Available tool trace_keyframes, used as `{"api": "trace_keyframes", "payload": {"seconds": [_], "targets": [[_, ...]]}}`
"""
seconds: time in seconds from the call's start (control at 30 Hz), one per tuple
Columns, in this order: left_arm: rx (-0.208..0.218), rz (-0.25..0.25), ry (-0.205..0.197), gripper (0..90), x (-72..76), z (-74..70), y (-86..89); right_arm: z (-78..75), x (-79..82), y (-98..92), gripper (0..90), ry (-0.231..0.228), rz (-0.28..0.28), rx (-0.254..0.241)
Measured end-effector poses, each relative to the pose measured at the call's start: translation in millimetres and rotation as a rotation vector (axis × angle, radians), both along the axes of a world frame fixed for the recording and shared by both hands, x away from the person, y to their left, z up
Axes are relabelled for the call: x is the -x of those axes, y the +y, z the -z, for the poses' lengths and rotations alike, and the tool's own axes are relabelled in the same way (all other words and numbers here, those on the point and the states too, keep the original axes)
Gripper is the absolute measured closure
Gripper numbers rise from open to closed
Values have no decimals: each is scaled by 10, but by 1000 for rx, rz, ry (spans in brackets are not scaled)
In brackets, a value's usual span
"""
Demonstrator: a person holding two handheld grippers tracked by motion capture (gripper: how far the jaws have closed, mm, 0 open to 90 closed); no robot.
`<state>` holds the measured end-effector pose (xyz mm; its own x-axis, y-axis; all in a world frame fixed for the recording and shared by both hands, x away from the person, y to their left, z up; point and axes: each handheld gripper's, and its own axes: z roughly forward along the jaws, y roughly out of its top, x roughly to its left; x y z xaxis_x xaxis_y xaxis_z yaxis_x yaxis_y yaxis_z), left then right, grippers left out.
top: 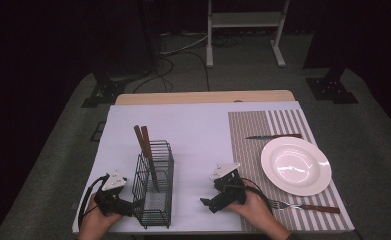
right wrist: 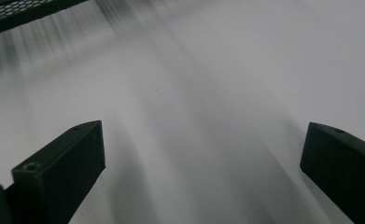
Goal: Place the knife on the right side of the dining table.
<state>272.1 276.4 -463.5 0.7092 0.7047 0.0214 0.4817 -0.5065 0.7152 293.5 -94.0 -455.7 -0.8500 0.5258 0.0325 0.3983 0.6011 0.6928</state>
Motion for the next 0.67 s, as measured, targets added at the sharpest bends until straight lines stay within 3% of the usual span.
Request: {"api": "trace_keyframes", "payload": {"seconds": [0.2,0.67], "targets": [[0,0,0,0,0,0,0,80,31,59,0,-13,-20,26],[0,0,0,0,1,0,0,106,42,44,0,-32,-26,7]]}}
